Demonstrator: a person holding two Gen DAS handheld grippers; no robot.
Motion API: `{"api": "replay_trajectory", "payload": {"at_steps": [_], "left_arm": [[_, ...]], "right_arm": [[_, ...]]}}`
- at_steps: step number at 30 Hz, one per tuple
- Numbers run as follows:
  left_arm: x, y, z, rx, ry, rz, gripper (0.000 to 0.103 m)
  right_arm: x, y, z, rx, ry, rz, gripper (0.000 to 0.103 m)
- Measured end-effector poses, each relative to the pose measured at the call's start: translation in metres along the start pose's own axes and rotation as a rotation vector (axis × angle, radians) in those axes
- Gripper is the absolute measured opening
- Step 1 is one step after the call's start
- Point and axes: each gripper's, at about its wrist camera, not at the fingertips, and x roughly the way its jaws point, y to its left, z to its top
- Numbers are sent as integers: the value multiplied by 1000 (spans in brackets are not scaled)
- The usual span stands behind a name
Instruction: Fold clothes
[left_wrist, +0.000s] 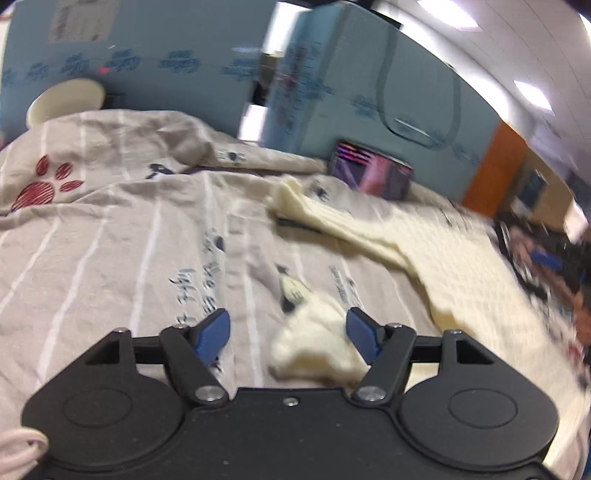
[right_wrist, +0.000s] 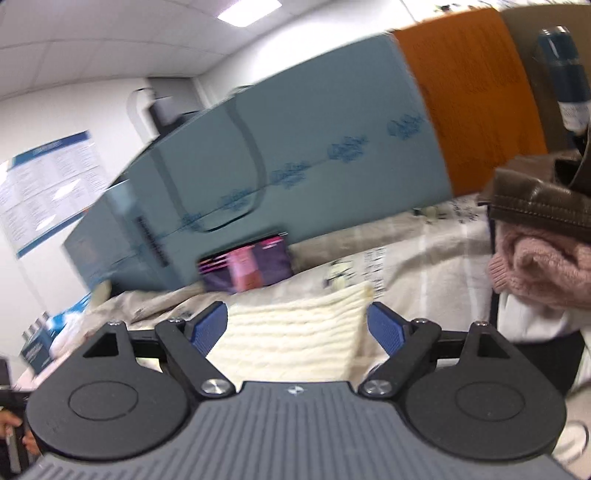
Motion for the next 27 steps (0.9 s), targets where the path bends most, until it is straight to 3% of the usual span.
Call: {"api": "replay_trajectory", "payload": {"at_steps": [1, 4, 6, 8, 13, 16, 21, 24, 27], "left_arm": [[0, -5, -2, 19, 6, -1, 50], [3, -23, -7, 117, 10, 33, 48], [1, -26, -8, 126, 1, 44, 43], [-4, -29, -10, 127, -17, 55, 18], [-43, -44, -19, 133, -131, 118, 17], [-51, -43, -24, 109, -128, 171, 17], [-29, -38, -30, 89, -60, 225, 25], [-33, -39, -28, 85, -96, 277, 42], [-45, -48, -26, 123, -196, 318, 61]], "right_arm": [[-7, 8, -4, -17, -1, 16, 82], [-25, 27, -18, -57, 9, 64, 82], [-37, 38, -28, -84, 18, 102, 82], [-47, 47, -38, -118, 34, 142, 83], [-71, 69, -63, -233, 84, 199, 83], [-84, 75, -75, -278, 115, 257, 83], [-97, 87, -90, -366, 199, 357, 84], [-108, 94, -99, -434, 244, 387, 84], [-117, 95, -107, -514, 278, 358, 84]]}}
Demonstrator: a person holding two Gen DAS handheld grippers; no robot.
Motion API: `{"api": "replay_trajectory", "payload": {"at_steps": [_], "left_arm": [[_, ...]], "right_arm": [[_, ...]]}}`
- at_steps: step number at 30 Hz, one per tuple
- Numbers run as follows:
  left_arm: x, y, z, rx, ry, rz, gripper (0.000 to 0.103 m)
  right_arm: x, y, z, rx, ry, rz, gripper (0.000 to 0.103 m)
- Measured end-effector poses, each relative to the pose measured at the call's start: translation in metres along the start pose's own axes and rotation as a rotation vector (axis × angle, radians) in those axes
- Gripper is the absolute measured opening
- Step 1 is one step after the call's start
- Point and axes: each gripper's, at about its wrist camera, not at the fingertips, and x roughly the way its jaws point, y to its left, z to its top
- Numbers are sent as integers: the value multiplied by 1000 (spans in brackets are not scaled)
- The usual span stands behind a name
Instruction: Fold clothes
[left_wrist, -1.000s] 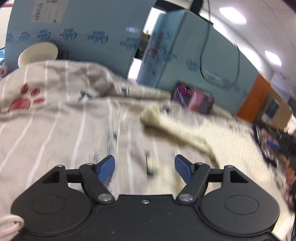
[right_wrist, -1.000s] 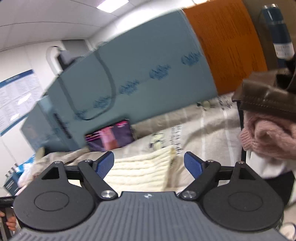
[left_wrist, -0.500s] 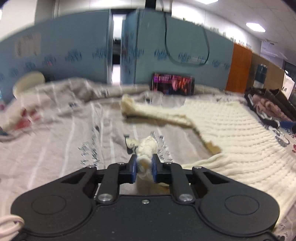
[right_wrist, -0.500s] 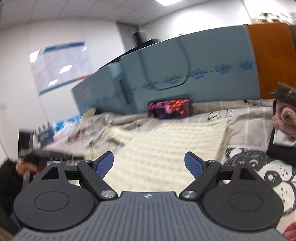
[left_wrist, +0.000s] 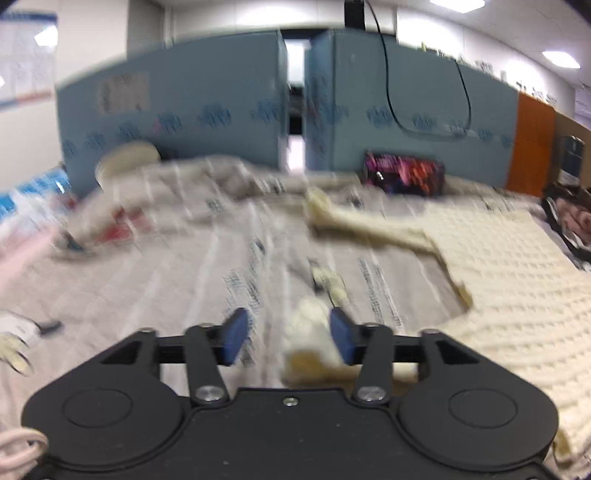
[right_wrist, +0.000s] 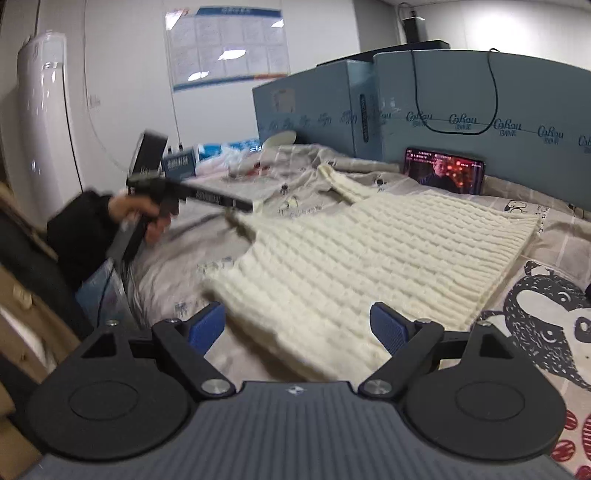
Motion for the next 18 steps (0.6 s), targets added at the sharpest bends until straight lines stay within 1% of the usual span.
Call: {"api": "replay_trajectory", "payload": {"at_steps": [2, 3, 4, 5, 6, 8, 11, 14, 18], "left_arm": [[-14, -6, 1, 25, -90, -56, 80], [-22, -8, 1, 38, -135, -88, 83], [-28, -13, 0, 63, -158, -142, 87], [-32, -18, -2, 93, -172, -205, 88], [-35, -24, -5, 123, -168, -265, 88], [-37, -37, -11, 151, -130, -363, 88], [-37, -56, -19, 149, -75, -487, 88], [-37, -71, -24, 169, -42, -561, 88], [-38, -82, -30, 175, 12, -635, 88]], "right_arm": [[0, 1, -3, -24, 28, -25, 84], [0, 2, -4, -35, 41, -37, 84], [1, 2, -6, -46, 55, -49, 84], [1, 2, -7, -57, 68, -61, 84], [2, 2, -8, -65, 77, -66, 84], [7, 3, -7, -72, 83, -62, 84], [14, 6, -6, -88, 89, -48, 84], [22, 7, -4, -98, 101, -31, 84], [28, 8, -3, -112, 120, -19, 84]]}}
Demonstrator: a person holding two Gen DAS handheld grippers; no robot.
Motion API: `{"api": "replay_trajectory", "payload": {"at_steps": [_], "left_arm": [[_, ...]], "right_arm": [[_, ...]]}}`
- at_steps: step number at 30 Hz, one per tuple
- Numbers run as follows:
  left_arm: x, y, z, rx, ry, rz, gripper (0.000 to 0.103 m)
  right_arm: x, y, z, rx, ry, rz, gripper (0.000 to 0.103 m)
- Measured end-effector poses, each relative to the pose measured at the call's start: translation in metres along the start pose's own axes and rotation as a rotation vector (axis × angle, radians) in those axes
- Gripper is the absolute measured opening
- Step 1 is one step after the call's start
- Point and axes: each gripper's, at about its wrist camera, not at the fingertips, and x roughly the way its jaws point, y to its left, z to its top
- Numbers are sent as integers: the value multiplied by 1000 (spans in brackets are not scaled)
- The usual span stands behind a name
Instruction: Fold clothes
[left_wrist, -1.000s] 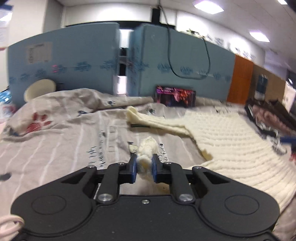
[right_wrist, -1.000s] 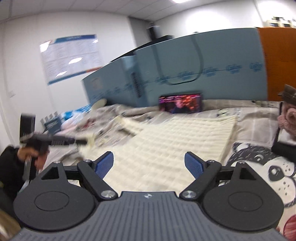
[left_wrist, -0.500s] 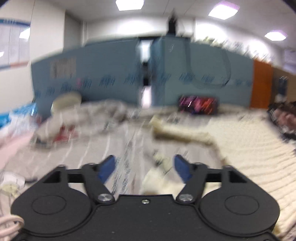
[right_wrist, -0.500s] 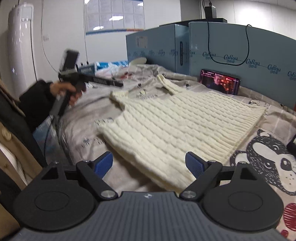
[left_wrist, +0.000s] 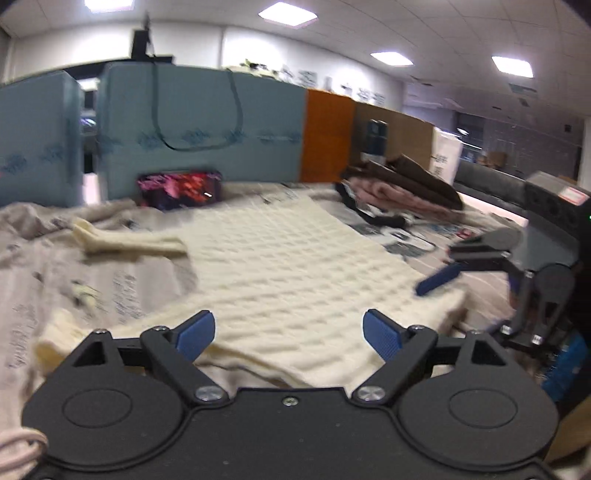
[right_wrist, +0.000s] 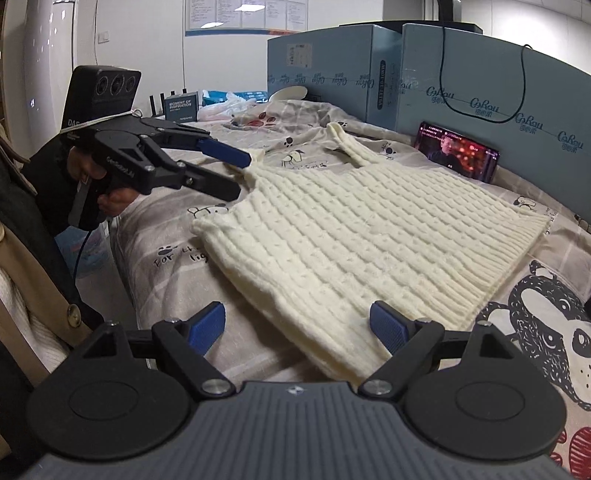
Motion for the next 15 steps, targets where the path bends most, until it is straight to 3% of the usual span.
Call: {"api": "replay_trajectory", "payload": {"at_steps": [2, 5, 8, 10, 11, 12, 15], "left_arm": [[0, -4, -2, -8, 8, -12, 88], [-11, 10, -2, -104, -39, 79, 88], [-24, 43, 3, -248, -91, 327, 88], [-25, 68, 4, -322, -74, 548, 88], [-23, 80, 3, -357, -53, 613, 87], [-21, 92, 1, -390, -32, 639, 86], [-13, 107, -2, -419, 1, 625, 85]], "right_arm": [[1, 0, 0, -1, 0, 2, 84], [2, 1, 0, 1, -4, 3, 85], [1, -2, 1, 19, -26, 23, 85], [-3, -10, 4, 75, -77, 62, 84], [-4, -15, 6, 107, -106, 81, 84], [-4, -19, 9, 141, -136, 99, 84], [-1, -32, 18, 225, -196, 126, 84]]}}
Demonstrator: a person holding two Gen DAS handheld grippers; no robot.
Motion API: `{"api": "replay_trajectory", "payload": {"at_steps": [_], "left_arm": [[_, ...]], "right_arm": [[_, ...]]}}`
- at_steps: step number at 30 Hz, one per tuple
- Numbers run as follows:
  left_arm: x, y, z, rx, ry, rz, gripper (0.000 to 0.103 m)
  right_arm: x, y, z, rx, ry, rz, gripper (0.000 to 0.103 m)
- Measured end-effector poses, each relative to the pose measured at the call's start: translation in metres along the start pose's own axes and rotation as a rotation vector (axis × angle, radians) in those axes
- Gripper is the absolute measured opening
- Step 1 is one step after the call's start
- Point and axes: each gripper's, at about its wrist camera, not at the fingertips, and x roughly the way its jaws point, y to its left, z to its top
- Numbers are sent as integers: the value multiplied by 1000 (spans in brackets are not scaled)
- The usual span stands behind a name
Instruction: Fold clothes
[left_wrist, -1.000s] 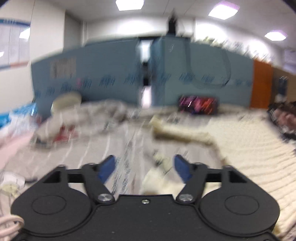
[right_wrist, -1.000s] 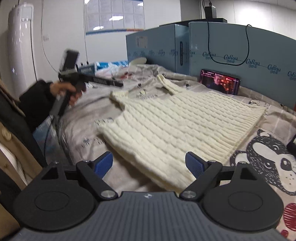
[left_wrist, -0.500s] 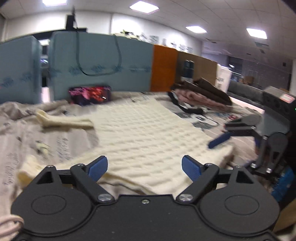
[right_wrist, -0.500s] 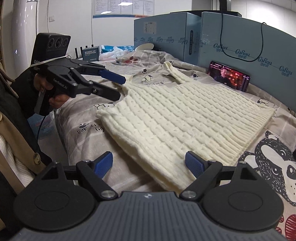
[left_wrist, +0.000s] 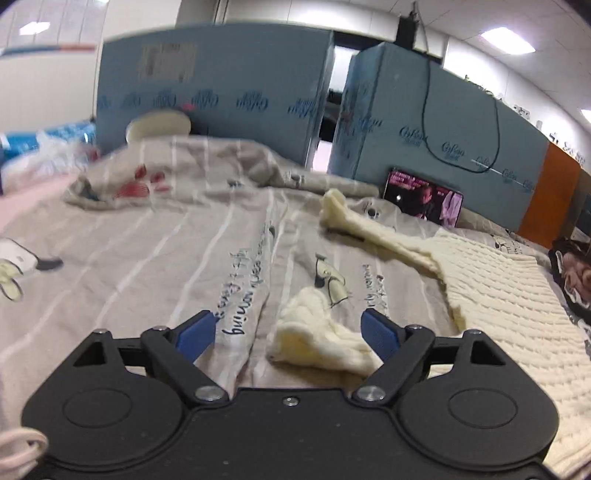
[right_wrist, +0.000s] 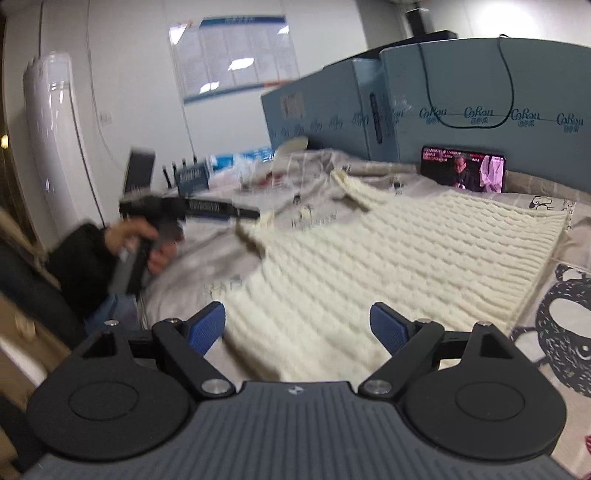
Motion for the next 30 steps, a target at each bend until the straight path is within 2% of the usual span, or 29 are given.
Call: {"api": "replay_trajectory", "payload": {"at_steps": [1, 5, 7, 9, 11, 12, 14, 18, 20, 24, 25, 27, 28, 30], "left_arm": [[4, -2, 0, 20, 4, 4, 85], [10, -10, -2, 70, 28, -18, 58], [8, -16, -4, 107, 31, -33, 49], [7, -17, -3, 109, 36, -60, 41], [6, -17, -3, 105, 41, -89, 23], [3, -17, 0, 96, 21, -107, 20], [-10, -22, 7, 80, -43, -156, 20], [-37, -63, 13, 108, -136, -396, 20], [-42, -95, 5, 167, -123, -499, 20], [-29, -146, -20, 295, -14, -568, 21], [-23, -154, -26, 318, 21, -568, 24], [-12, -163, -34, 351, 108, -589, 38], [-11, -163, -36, 356, 122, -607, 53], [-14, -160, -36, 359, 120, -648, 65]], "right_arm": [[2, -3, 3, 23, -13, 1, 85], [15, -12, 14, 77, -36, -28, 85], [21, -15, 16, 98, -38, -45, 85], [25, -18, 18, 120, -46, -48, 85], [28, -20, 19, 136, -56, -44, 85], [30, -21, 21, 140, -61, -45, 85], [33, -20, 26, 139, -64, -68, 85], [38, -24, 44, 177, -94, -105, 85], [39, -31, 56, 241, -118, -140, 85], [39, -47, 78, 338, -165, -205, 85], [40, -49, 82, 340, -174, -209, 85], [41, -52, 88, 341, -184, -204, 85], [42, -53, 90, 340, -184, -200, 84], [47, -55, 94, 326, -173, -196, 84]]}}
